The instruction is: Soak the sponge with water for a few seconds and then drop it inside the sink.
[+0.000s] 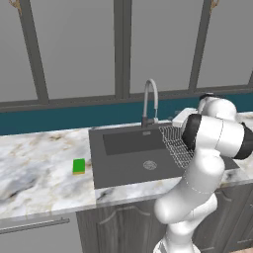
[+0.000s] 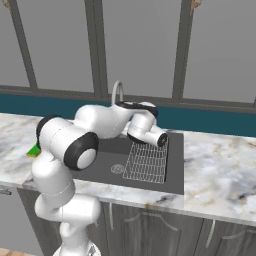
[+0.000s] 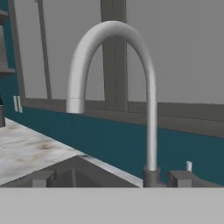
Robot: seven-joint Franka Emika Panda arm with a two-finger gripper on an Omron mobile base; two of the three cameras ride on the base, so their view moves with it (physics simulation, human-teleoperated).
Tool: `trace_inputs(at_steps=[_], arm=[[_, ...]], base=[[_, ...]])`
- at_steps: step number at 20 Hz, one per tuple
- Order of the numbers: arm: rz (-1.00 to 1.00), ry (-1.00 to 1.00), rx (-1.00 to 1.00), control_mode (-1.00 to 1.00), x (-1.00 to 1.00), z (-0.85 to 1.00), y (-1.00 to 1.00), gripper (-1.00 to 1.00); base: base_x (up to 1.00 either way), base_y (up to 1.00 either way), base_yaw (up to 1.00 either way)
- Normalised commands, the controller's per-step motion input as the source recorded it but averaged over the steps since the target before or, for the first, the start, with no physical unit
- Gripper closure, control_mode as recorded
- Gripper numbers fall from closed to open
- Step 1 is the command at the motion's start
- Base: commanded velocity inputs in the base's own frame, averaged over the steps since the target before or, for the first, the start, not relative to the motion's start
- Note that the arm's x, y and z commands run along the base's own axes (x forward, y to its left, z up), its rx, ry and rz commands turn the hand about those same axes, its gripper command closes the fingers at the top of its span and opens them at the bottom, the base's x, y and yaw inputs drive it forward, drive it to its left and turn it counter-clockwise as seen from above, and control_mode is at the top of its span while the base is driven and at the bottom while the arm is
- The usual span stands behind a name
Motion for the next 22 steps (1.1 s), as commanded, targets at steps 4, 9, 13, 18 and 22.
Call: trace_inputs(at_steps=[4, 9, 13, 18, 22], arm=[[0.0, 0.0, 0.0, -1.0, 0.26, -0.08, 0.01, -1.0], [0.0, 0.0, 0.0, -1.0, 0.25, -0.04, 0.03, -1.0], [0.0, -0.02, 0.0, -1.0, 0.26, -0.18, 0.04, -1.0], [0.0, -0.05, 0.0, -1.0, 0.27, -0.26, 0.13, -1.0], [0.0, -0.04, 0.0, -1.0, 0.23, -0.16, 0.13, -1.0]], base=[[0.0, 0.0, 0.0], [0.0, 0.0, 0.0], [0.0, 0.0, 0.0], [0.0, 0.0, 0.0], [0.0, 0.0, 0.0]])
